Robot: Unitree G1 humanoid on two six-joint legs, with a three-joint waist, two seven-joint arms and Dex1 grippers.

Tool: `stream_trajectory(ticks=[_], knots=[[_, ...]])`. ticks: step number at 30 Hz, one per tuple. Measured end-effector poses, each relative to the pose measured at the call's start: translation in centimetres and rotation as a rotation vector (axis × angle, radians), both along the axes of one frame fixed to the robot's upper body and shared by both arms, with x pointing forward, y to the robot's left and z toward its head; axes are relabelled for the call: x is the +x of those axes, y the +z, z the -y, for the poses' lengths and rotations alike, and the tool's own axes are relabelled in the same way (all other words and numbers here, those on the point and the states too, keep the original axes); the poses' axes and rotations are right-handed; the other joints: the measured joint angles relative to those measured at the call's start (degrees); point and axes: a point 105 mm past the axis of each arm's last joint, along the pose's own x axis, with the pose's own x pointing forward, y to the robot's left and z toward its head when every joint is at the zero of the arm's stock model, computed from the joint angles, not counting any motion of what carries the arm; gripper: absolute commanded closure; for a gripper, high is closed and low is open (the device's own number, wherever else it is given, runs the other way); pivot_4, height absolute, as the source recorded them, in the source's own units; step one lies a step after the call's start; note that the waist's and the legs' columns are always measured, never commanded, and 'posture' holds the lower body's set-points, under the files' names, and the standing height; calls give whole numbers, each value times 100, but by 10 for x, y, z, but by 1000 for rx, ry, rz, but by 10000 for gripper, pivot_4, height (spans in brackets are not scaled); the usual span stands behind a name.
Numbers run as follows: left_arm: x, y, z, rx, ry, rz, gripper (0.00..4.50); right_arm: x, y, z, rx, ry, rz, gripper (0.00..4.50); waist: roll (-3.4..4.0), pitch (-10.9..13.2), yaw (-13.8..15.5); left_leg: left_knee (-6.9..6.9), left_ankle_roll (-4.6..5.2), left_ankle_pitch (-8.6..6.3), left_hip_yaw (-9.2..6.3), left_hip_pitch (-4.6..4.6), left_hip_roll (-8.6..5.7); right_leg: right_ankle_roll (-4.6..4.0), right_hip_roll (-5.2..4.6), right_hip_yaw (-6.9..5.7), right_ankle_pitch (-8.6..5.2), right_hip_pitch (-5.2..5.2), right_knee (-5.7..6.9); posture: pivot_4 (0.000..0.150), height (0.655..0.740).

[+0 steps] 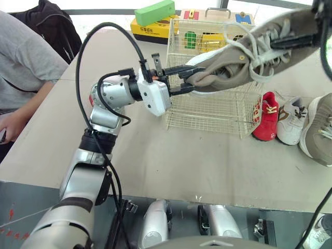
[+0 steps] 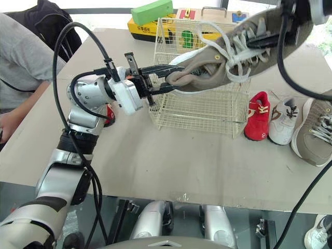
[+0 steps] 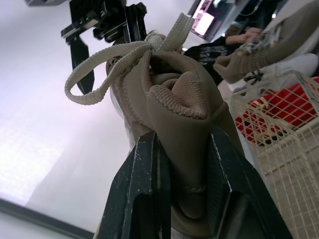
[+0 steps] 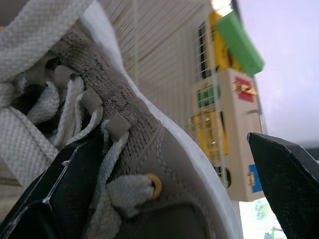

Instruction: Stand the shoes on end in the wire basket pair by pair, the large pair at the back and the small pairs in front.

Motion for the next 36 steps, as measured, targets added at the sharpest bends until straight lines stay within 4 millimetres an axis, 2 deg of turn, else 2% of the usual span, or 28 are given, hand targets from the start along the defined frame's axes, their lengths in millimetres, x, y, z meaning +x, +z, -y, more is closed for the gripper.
stream_trajectory(ticks=[2, 4, 7, 8, 9, 10, 11, 13, 14, 16, 17, 19, 20, 22, 24, 28, 31, 35, 36], knots=[[0, 0, 1, 9, -10, 20, 38890, 2, -3, 2, -10, -3, -22, 8034, 2, 0, -7, 13, -3, 2, 1, -25, 6, 0, 1, -2, 0, -23, 12, 1500, 7400], [2, 4, 1, 13, -13, 41, 38890, 2, -6, 0, -28, 8, -31, 18325, 2, -1, 2, 33, -4, 2, 6, -48, 8, 1, 1, -1, 0, -53, 45, 1500, 7400], [4, 5, 0, 26, -13, 64, 38890, 3, -12, 1, -39, 13, -48, 28366, 2, 0, 4, 53, -4, 3, 11, -52, 8, 4, 2, 0, -3, -64, 78, 1500, 7400], [6, 8, -1, 37, -11, 85, 38890, 3, -13, 3, -35, 7, -48, 34683, 2, 0, 0, 63, -4, 3, 11, -52, 9, 4, 4, 0, -3, -64, 87, 1500, 7400], [6, 8, -1, 39, -10, 88, 38890, 3, -13, 3, -34, 7, -48, 37024, 3, -1, -5, 66, -4, 3, 12, -52, 9, 4, 4, 0, -3, -64, 90, 1500, 7400], [7, 10, -2, 49, -12, 87, 29483, 4, -15, 5, -19, -4, -50, 40546, 4, -1, -13, 74, -4, 3, 13, -52, 10, 4, 7, 2, -3, -63, 95, 1500, 7400], [6, 19, -3, 20, -25, 78, 24372, 6, -19, 9, 6, -31, -62, 44695, 4, -1, -13, 80, -4, 2, 12, -54, 13, 4, 8, 2, -3, -63, 95, 1500, 7400], [6, 27, -6, -23, -30, 51, 16795, 8, -22, 12, 36, -49, -78, 45000, 6, -1, -12, 83, -4, 2, 12, -54, 13, 4, 6, 5, -3, -63, 98, 1500, 7400], [7, 49, -13, -174, -49, -73, 12224, 11, -23, 14, 121, -81, -102, 45000, 6, 0, -13, 87, -4, 2, 2, -57, 14, 4, 4, 8, -3, -65, 103, 1500, 7400], [6, 72, -20, -325, -87, -221, 4058, 12, -22, 14, 189, -109, -120, 45000, 6, 0, -13, 86, -4, 3, -15, -60, 15, 5, 5, 10, -3, -68, 107, 1500, 7400], [6, 85, -26, -425, -121, -348, 2413, 11, -21, 13, 239, -116, -135, 45000, 7, 0, -10, 86, -4, 3, -22, -61, 17, 6, 4, 8, -4, -68, 108, 1500, 7400], [4, 96, -37, -582, -205, -597, 2413, 8, -14, 7, 366, -116, -162, 45000, 9, 0, -40, 86, -5, 3, -35, -59, 30, 6, -7, 27, -4, -69, 111, 1500, 7400], [4, 94, -44, -697, -272, -849, 2413, 4, -4, 3, 504, -115, -173, 45000, 11, -1, -45, 87, -7, 4, -75, -59, 28, 9, -7, 35, -5, -64, 109, 1500, 7400], [0, 66, -40, -720, -293, -1141, 2413, -4, 10, -1, 689, -111, -170, 45000, 12, -2, -40, 85, -9, 5, -94, -60, 27, 10, -4, 34, -8, -60, 108, 1500, 7400], [-1, 41, -26, -706, -249, -1309, 2413, -9, 13, -5, 792, -119, -193, 45000, 12, -2, -6, 85, -9, 5, -96, -66, 25, 10, -4, 11, -7, -59, 110, 1500, 7400], [-5, 28, -11, -736, -238, -1421, 2413, -13, 3, -22, 918, -125, -251, 45000, 12, -4, 5, 97, -14, 8, -102, -46, 3, 9, 0, 6, -7, -32, 126, 1500, 7400], [4, 19, 1, -778, -225, -1510, 2413, -17, -4, -39, 975, -111, -293, 45000, 12, -3, 11, 108, -12, 9, -112, -49, -22, 10, -1, 2, -6, -30, 137, 1500, 7400], [12, 20, 4, -761, -205, -1535, 2413, -23, -7, -47, 1046, -106, -293, 45000, 11, -4, 6, 111, -12, 9, -125, -48, -30, 10, -1, -5, -6, -26, 145, 1500, 7400], [13, 21, 5, -754, -206, -1535, 7333, -22, -10, -47, 1067, -117, -295, 45000, 11, -5, 5, 111, -12, 9, -128, -48, -31, 10, -1, -6, -7, -26, 144, 1500, 7400]])
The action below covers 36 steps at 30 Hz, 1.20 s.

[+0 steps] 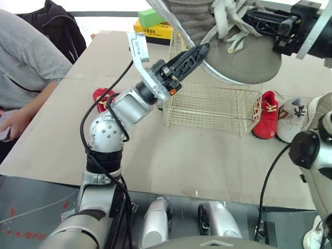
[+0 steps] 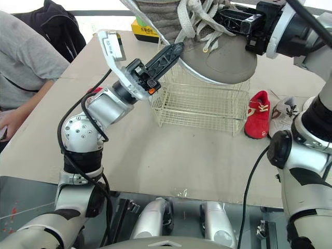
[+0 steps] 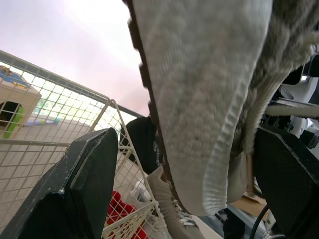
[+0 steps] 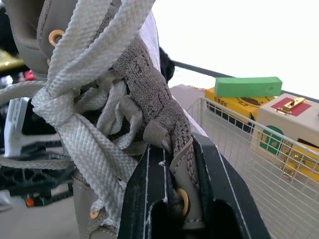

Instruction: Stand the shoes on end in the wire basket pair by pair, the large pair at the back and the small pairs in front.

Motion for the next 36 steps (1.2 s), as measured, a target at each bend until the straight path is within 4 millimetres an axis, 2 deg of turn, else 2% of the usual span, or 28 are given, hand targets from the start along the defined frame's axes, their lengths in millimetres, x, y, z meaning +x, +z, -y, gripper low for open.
stream_trajectory(ticks=[1, 5, 7, 11, 14, 19, 20, 26, 28, 32, 36], knots=[[1, 0, 0, 10, 0, 1, 10684, 2, -3, 1, 15, -10, -16, 45000, 0, 0, -1, -1, 0, 0, -1, 0, -1, 0, 0, 0, 0, 0, 0, 1500, 7400], [6, -4, 1, 54, 10, -1, 29502, 6, -10, 3, 65, -42, -53, 45000, 1, 0, -16, -3, -1, 1, -3, -1, -1, 0, 1, 0, 0, -2, 0, 1500, 7400], [6, -3, 1, 56, 9, 3, 33293, 4, -9, 2, 83, -47, -47, 45000, 0, 0, -20, -5, -1, 1, -7, -1, 0, 0, 1, -2, -1, -2, 0, 1500, 7400], [7, 2, 1, 77, 4, 27, 33606, 1, -11, 4, 110, -55, -30, 45000, 0, 0, -16, -5, -1, 1, -9, -2, -4, 0, 1, -4, -1, 0, -1, 1500, 7400], [12, 7, -2, 130, -4, 66, 33640, 1, -13, 4, 111, -65, 28, 32393, 0, 0, -17, -4, -1, 1, -11, -4, -6, 1, 2, -7, -1, -1, -2, 1500, 7400], [35, 33, -29, 239, 46, 149, 33709, 6, -22, 12, 82, -145, 112, 7432, 0, 0, -26, -12, -1, 1, -12, -1, -7, 2, 5, -24, -2, -2, -7, 1500, 7400], [44, 43, -36, 261, 40, 160, 33709, 6, -26, 15, 108, -146, 139, 2804, -1, 1, -15, -12, -1, 1, -17, -11, -7, 2, 8, -40, -2, -2, -13, 1500, 7400], [67, 86, -59, 310, 95, 275, 33709, -11, -30, 17, 220, -81, 269, 2804, 0, 1, -2, -23, -2, 1, -19, -32, -8, 2, 8, -64, -2, -2, -59, 1500, 7400], [80, 97, -69, 347, 177, 320, 33709, -21, -42, 20, 226, -62, 282, 2804, 0, 1, 8, -21, -1, 0, -16, -53, -9, 5, 3, -76, -4, -9, -70, 1500, 7400], [87, 95, -69, 481, 229, 428, 33709, -35, -70, 29, 152, -55, 249, 2804, -1, 1, 43, -15, -1, 0, -27, -94, -15, 10, -4, -91, -7, -33, -70, 1500, 7400], [92, 87, -61, 578, 252, 501, 33709, -51, -75, 35, 113, -51, 281, 2804, -3, 1, 27, -6, -1, 0, -38, -94, -15, 11, -4, -98, -7, -31, -63, 1500, 7400]])
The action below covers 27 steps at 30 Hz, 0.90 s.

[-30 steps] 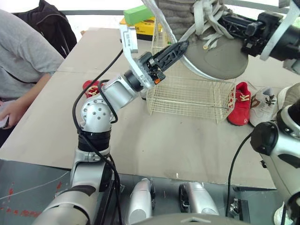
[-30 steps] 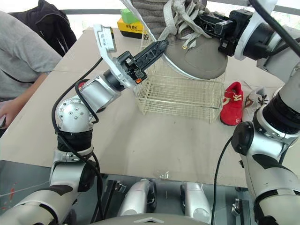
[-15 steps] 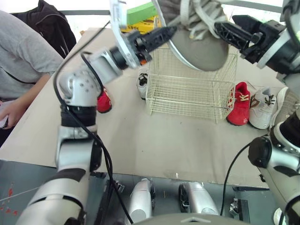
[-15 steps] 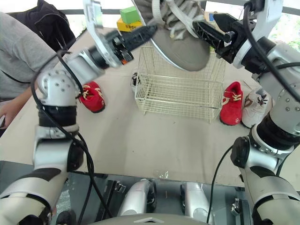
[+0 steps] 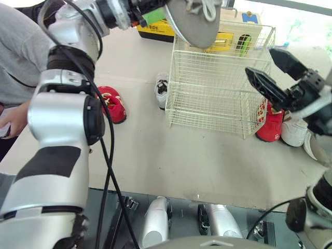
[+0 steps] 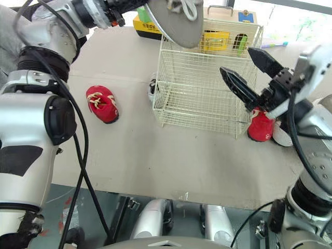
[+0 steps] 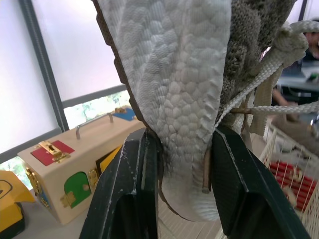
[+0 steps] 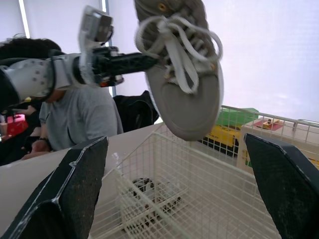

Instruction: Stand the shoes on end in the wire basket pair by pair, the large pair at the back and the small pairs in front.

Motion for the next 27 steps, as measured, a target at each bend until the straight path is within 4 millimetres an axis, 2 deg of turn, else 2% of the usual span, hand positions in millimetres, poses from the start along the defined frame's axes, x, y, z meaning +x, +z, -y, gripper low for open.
stream_trajectory(ticks=[2, 7, 10, 13, 20, 22, 25, 27], knots=[[-1, 2, 4, 83, 19, 80, 33709, -4, -2, 8, -6, -26, 5, 2804, 0, 0, -9, 3, 0, 0, -2, 2, 0, 0, 0, -2, 0, 4, 4, 1500, 7400], [-3, 2, 17, 187, 20, 194, 33709, -6, -3, 10, -3, -43, 12, 2804, -2, -2, -6, 6, 24, -14, -17, 69, -2, 2, -1, -16, -2, 76, 5, 1500, 7400], [1, 6, 24, 162, 52, 192, 33709, -7, -5, 6, -1, -42, 10, 2804, -6, -4, 12, 8, 28, -16, -26, 77, -4, 15, -3, -22, -10, 89, 5, 1500, 7400], [9, 7, 21, 116, 128, 179, 33709, -8, -6, 1, -8, -39, 8, 2804, -7, -3, -16, 9, 28, -16, -38, 75, -4, 11, -3, -15, -6, 87, 5, 1500, 7400], [11, -3, 23, 204, 129, 184, 33709, -9, -6, 1, 5, -55, 13, 2804, -7, -3, -34, 3, 7, -3, -29, 76, -4, 5, 0, -16, -5, 85, 2, 1500, 7400], [10, -17, 24, 265, 83, 128, 33709, -9, -7, 1, 5, -56, 10, 2804, -6, -4, -34, 4, 9, -5, -27, 78, -5, 5, 0, -14, -5, 85, 4, 1500, 7400], [11, -57, 24, 351, 3, -26, 33709, -10, -12, 2, -3, -54, -12, 2804, -7, -4, -35, 5, 13, -7, -27, 76, -6, 5, -1, -14, -5, 86, 4, 1500, 7400], [13, -73, 24, 380, -10, -71, 33709, -10, -14, 2, -9, -50, -20, 2804, -8, -3, -37, 5, 10, -5, -31, 75, -5, 5, 0, -13, -4, 84, 4, 1500, 7400]])
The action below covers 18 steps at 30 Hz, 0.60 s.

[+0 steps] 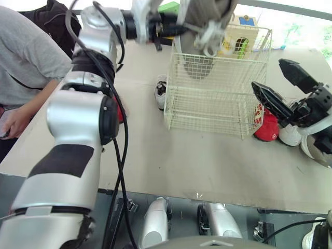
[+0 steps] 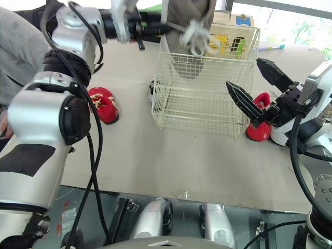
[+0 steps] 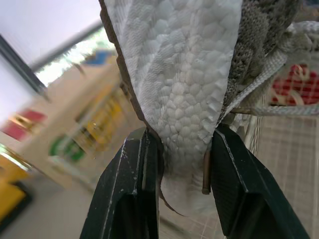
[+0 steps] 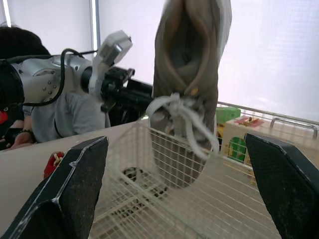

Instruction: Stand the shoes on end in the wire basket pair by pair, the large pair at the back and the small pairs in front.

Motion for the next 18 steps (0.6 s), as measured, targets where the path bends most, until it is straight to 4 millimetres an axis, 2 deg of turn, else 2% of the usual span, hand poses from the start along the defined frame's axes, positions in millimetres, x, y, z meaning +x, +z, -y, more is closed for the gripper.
stream_trajectory(ticks=[5, 13, 15, 16, 18], knots=[[2, -5, 2, 72, 16, 16, 33709, -1, -3, 0, -13, 3, -14, 2804, 2, -2, -21, -2, 9, -5, -5, 17, 1, 0, 4, 11, 0, 1, 9, 1500, 7400], [4, -7, 2, 82, 35, 26, 33709, -4, -7, 0, -27, -14, -29, 2804, 2, -4, -22, 0, 14, -8, -5, 27, 1, 0, 4, 18, 0, 5, 18, 1500, 7400], [5, -7, 1, 84, 39, 26, 24093, -5, -6, 0, -27, -16, -24, 2115, 3, -5, -28, 0, 14, -8, -5, 28, 1, 0, 5, 18, 0, 5, 19, 1500, 7400], [4, -6, 1, 83, 40, 28, 21029, -6, -6, 0, -31, -18, -23, 2115, 2, -5, -34, 0, 14, -8, -5, 29, 2, 0, 5, 19, 0, 5, 20, 1500, 7400], [3, -4, -2, 88, 31, 22, 9855, -6, -7, 0, -34, -22, -28, 2115, 4, -8, -46, 0, 14, -8, -4, 31, 2, 0, 6, 21, 0, 5, 23, 1500, 7400]])
